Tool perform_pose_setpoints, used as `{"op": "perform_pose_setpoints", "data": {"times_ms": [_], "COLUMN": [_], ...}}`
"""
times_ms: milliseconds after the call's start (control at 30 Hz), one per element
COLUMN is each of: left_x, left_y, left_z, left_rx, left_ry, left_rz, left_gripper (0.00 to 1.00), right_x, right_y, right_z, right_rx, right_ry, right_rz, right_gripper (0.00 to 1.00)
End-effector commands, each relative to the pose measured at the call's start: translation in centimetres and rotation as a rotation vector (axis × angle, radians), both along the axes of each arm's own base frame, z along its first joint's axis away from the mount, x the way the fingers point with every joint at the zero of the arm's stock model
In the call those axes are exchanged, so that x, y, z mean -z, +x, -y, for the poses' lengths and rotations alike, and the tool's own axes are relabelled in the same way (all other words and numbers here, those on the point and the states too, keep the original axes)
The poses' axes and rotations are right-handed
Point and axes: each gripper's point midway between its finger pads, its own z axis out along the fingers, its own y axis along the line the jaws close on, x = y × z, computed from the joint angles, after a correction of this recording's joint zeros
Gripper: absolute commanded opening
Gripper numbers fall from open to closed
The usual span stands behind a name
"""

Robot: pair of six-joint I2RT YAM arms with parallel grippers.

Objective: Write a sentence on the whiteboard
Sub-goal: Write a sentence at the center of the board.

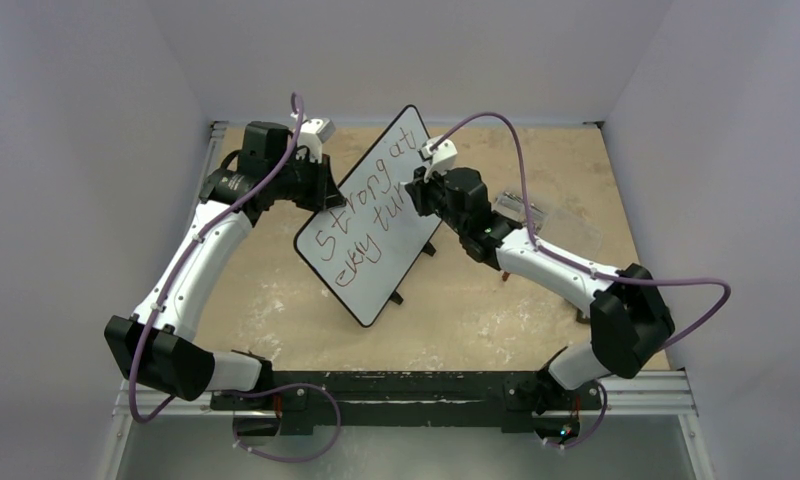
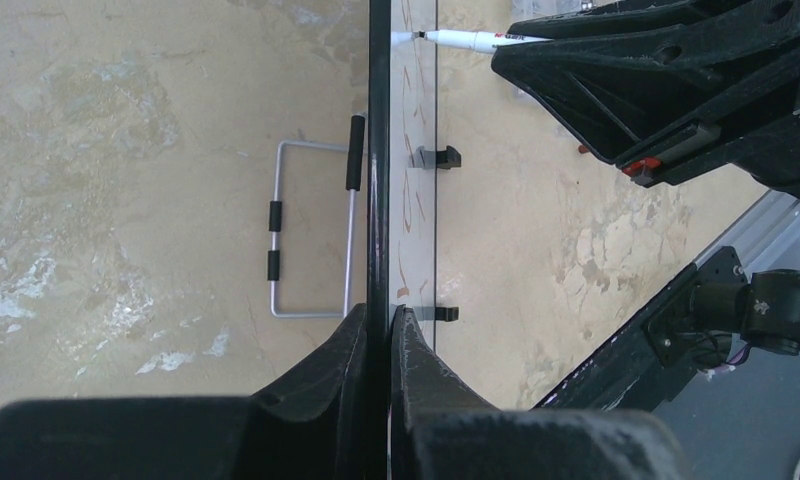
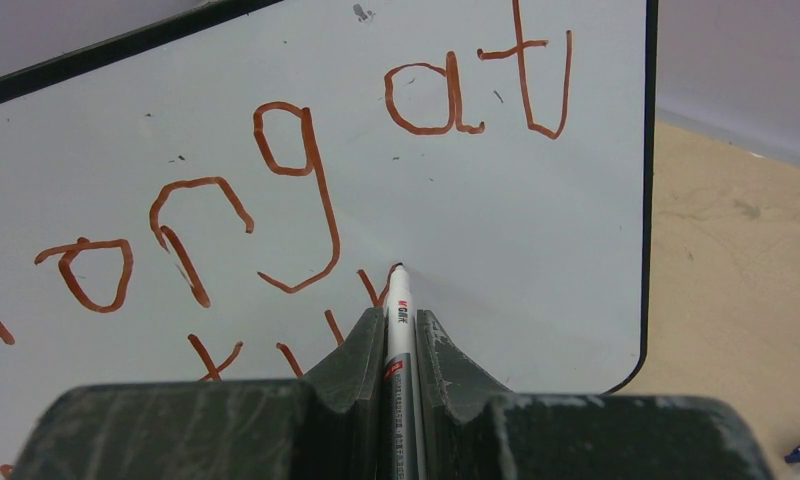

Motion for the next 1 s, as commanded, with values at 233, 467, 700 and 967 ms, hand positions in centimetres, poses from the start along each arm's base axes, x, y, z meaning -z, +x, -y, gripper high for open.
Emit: {"op": "perform_pose_setpoints", "data": {"times_ms": [233, 467, 700, 967], "left_x": [-1.6, -1.5, -1.3, -1.2], "left_y": [1.1, 1.1, 1.2, 1.2], "left_z": [-0.3, -0.2, -0.2, -0.2], "left_rx": [0.013, 0.018, 0.016, 0.017], "left_ry": [0.041, 0.04, 0.043, 0.047], "left_rz": [0.125, 0.12, 0.119, 0.115], "left_gripper": [0.0, 0.0, 0.0, 0.0], "right_x": [-3.2, -2.6, -2.4, -2.6], "right_y": [-0.7, -0.5, 0.0, 0.7], "right_z": [1.5, 2.5, 2.5, 1.8], "right_rx": [0.044, 0.078, 0.081, 0.066], "right_ry": [0.052, 0.056, 0.062, 0.07], "right_rz": [0.081, 0.077, 0.075, 0.078], "right_gripper": [0.0, 0.0, 0.0, 0.0]}}
